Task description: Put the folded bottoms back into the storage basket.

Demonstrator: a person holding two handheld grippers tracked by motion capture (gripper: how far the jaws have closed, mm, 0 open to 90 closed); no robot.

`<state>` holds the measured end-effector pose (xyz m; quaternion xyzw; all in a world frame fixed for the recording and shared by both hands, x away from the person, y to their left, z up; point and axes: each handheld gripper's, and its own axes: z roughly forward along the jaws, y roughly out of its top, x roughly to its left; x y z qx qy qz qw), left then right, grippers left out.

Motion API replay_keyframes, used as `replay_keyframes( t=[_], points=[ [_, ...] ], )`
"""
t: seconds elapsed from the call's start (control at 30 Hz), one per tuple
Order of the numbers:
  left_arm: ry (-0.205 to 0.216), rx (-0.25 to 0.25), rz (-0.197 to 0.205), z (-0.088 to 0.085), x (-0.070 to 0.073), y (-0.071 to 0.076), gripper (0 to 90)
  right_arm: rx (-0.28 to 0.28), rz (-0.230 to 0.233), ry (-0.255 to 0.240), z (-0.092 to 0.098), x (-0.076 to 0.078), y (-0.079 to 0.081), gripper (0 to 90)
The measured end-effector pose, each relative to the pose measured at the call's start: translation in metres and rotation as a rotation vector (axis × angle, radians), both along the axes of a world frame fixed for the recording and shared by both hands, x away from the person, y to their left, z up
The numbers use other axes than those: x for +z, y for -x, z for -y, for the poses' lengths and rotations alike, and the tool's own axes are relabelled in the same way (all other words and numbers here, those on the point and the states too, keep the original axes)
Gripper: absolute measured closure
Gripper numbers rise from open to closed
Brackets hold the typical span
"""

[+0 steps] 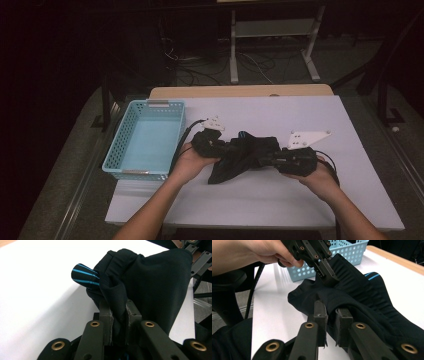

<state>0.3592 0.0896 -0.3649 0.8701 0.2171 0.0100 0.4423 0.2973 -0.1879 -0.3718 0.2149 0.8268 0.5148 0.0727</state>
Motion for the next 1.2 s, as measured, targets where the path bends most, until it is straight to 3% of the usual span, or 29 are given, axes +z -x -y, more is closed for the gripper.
replay_keyframes(
  t=[0.47, 0.77, 1.2],
  points=[
    [0.016, -0.004, 0.004, -0.013, 0.026, -0.026, 79.9, 0.011, 0.043, -0.028, -0.008, 0.021, -0.022, 80.8],
    [0.047, 0.041, 0.018, -0.044, 0.041, -0.036, 79.8, 0.034, 0.061, -0.038, -0.027, 0.033, -0.038, 80.8],
    [0.073, 0.114, 0.059, -0.091, 0.060, -0.037, 79.8, 0.076, 0.071, -0.053, -0.075, 0.054, -0.061, 80.8]
  ],
)
